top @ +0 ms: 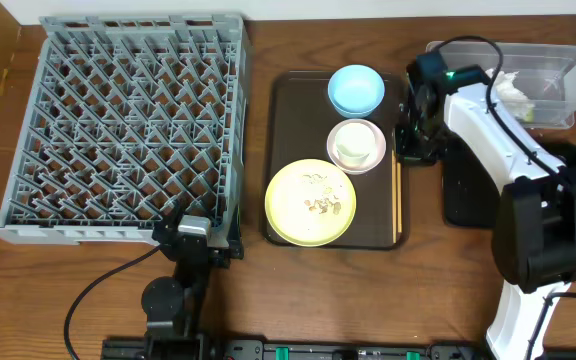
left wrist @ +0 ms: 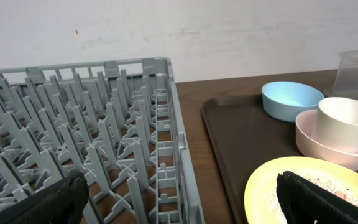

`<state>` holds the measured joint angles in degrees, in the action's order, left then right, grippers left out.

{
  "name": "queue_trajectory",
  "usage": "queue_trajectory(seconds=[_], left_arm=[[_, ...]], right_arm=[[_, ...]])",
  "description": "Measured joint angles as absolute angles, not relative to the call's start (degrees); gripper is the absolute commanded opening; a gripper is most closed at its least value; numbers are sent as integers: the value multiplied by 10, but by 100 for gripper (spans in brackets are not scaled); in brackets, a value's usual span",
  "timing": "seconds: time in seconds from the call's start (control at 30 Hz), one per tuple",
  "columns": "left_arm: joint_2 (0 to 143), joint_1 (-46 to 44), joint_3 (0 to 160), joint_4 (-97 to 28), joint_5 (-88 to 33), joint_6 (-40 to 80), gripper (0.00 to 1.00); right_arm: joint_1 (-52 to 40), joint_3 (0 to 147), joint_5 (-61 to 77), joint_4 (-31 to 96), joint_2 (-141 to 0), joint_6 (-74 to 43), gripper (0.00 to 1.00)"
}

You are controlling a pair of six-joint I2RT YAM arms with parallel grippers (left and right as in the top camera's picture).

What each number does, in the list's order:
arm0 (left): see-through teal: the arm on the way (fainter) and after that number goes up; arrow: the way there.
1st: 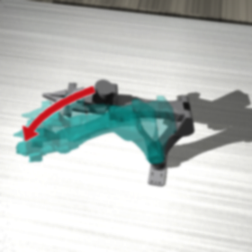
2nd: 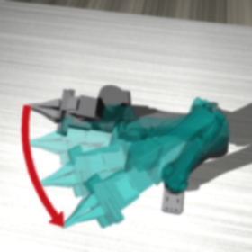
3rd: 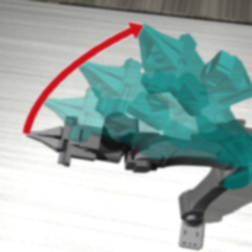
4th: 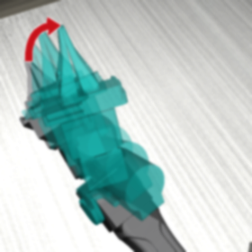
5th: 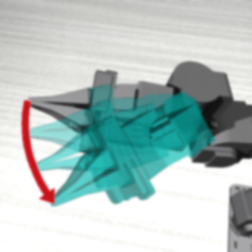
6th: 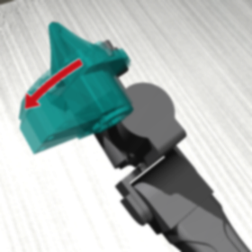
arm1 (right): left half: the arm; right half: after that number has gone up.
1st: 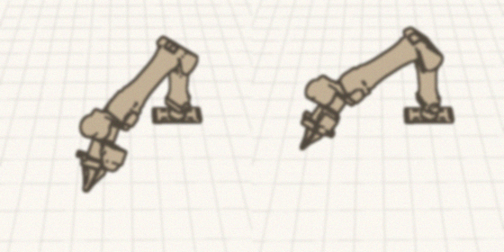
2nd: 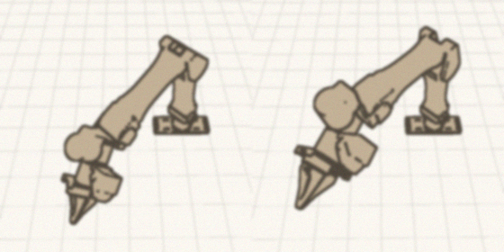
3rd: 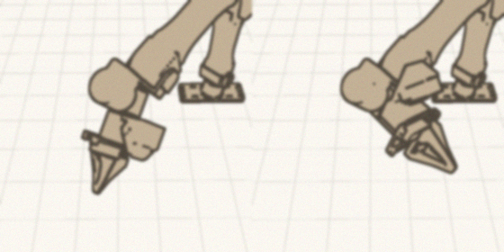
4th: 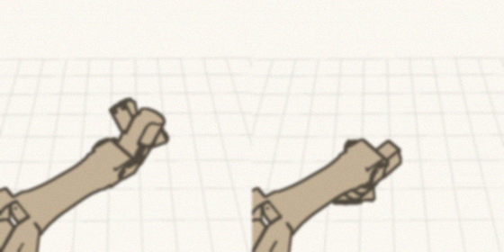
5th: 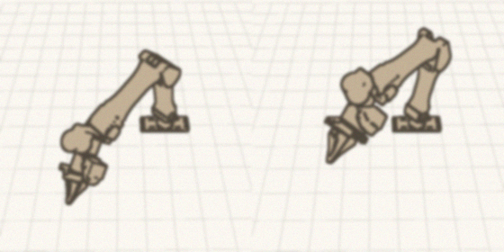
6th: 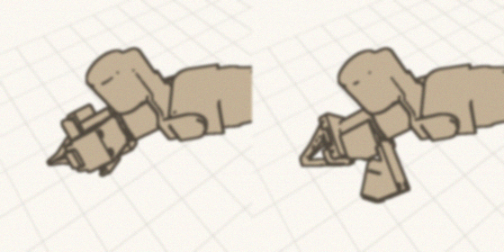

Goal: Sort waste into correct bins and load items into the dishwasher
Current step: 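Grasp one wooden chopstick on the tray with the right gripper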

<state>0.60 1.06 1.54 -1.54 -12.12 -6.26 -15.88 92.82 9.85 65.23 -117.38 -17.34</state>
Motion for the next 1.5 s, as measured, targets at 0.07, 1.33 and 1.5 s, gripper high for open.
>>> queue_trajectory(seconds=[0.07, 1.33, 1.5], left_arm=[[6, 11, 15, -15, -121, -63, 98], [6, 11, 15, -15, -121, -63, 98], [6, 11, 15, -15, -121, -63, 98]], right_arm=[[-159, 913, 106, 639, -1174, -174, 8], [-196, 809, 132, 494, -1174, -204, 15], [-196, 809, 97, 495, -1174, -204, 15]])
